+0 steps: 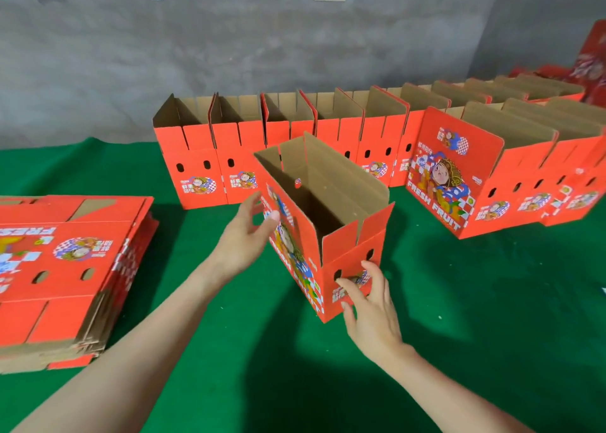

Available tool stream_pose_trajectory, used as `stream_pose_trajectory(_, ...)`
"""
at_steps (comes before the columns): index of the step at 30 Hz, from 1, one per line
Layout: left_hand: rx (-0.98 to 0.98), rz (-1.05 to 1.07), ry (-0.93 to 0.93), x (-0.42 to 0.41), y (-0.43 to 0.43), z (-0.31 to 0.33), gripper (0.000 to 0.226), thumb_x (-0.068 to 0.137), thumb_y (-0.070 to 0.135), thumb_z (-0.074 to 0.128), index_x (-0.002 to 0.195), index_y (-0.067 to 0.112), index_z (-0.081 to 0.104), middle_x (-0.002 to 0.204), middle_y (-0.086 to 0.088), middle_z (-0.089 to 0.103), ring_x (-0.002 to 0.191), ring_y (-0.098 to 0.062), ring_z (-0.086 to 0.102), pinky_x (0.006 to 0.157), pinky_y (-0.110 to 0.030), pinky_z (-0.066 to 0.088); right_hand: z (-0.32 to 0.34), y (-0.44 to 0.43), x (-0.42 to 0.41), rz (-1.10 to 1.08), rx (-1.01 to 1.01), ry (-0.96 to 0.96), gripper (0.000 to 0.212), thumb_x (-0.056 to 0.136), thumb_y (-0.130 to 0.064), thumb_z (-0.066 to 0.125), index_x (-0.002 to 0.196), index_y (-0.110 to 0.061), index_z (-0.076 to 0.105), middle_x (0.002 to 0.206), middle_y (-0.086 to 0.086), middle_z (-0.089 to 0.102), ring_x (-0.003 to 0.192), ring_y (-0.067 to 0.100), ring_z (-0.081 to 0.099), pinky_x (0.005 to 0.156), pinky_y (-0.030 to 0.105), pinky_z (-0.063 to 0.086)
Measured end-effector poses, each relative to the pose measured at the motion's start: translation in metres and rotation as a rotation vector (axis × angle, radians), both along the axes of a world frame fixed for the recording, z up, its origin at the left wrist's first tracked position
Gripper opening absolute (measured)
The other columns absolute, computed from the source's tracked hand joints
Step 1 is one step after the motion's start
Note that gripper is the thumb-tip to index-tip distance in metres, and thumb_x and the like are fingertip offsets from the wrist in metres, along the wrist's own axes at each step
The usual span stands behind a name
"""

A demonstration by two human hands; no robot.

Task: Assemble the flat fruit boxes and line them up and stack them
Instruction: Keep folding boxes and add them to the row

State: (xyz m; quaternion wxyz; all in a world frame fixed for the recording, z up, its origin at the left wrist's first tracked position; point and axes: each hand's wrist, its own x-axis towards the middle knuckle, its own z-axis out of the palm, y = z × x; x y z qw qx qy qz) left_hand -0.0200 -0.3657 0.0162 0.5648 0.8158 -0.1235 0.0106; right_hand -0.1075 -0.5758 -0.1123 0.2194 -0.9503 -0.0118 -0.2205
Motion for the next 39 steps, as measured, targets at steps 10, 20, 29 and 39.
stream_pose_trajectory(10, -0.02, 0.001, 0.264, 0.008, -0.058, 0.038, 0.067, 0.086, 0.054, 0.057, 0.14, 0.024, 0.031, 0.128, 0.002, 0.047, 0.099, -0.012, 0.053, 0.088, -0.044, 0.051, -0.012, -0.011, 0.019, -0.007, 0.038, 0.154, 0.055, 0.082, -0.045, 0.066, 0.133, -0.035, 0.046, 0.155, 0.005, -0.015, 0.132, 0.027, 0.037, 0.099, 0.038, 0.045)
stream_pose_trajectory(20, -0.153, -0.002, 0.325, 0.038, -0.112, 0.026, 0.016, 0.085, 0.001, 0.043, 0.082, 0.016, 0.045, 0.065, -0.005, 0.046, 0.054, -0.02, 0.052, 0.058, -0.033, 0.057, -0.009, -0.025, 0.056, -0.103, 0.141, 0.145, 0.041, 0.077, -0.051, 0.068, 0.106, -0.027, 0.054, 0.153, 0.017, -0.001, 0.126, 0.035, 0.038, 0.094, 0.037, 0.044)
stream_pose_trajectory(29, -0.146, -0.191, 0.284, 0.068, -0.206, 0.019, 0.031, 0.088, -0.006, 0.045, 0.118, 0.001, 0.053, 0.101, -0.017, 0.057, 0.087, -0.026, 0.057, 0.081, -0.043, 0.055, -0.007, -0.153, 0.097, -0.265, 0.026, 0.071, 0.033, 0.075, -0.038, 0.075, 0.098, -0.018, 0.062, 0.149, 0.021, 0.011, 0.12, 0.034, 0.044, 0.09, 0.038, 0.049)
stream_pose_trajectory(39, 0.105, -0.308, 0.09, 0.099, -0.292, 0.016, 0.046, 0.104, 0.02, 0.033, 0.149, 0.019, 0.028, 0.15, -0.002, 0.036, 0.128, -0.024, 0.047, 0.106, -0.034, 0.038, 0.003, -0.257, 0.149, -0.479, 0.124, 0.048, 0.037, 0.075, -0.038, 0.077, 0.101, -0.017, 0.061, 0.143, 0.024, 0.021, 0.116, 0.044, 0.046, 0.088, 0.045, 0.048)
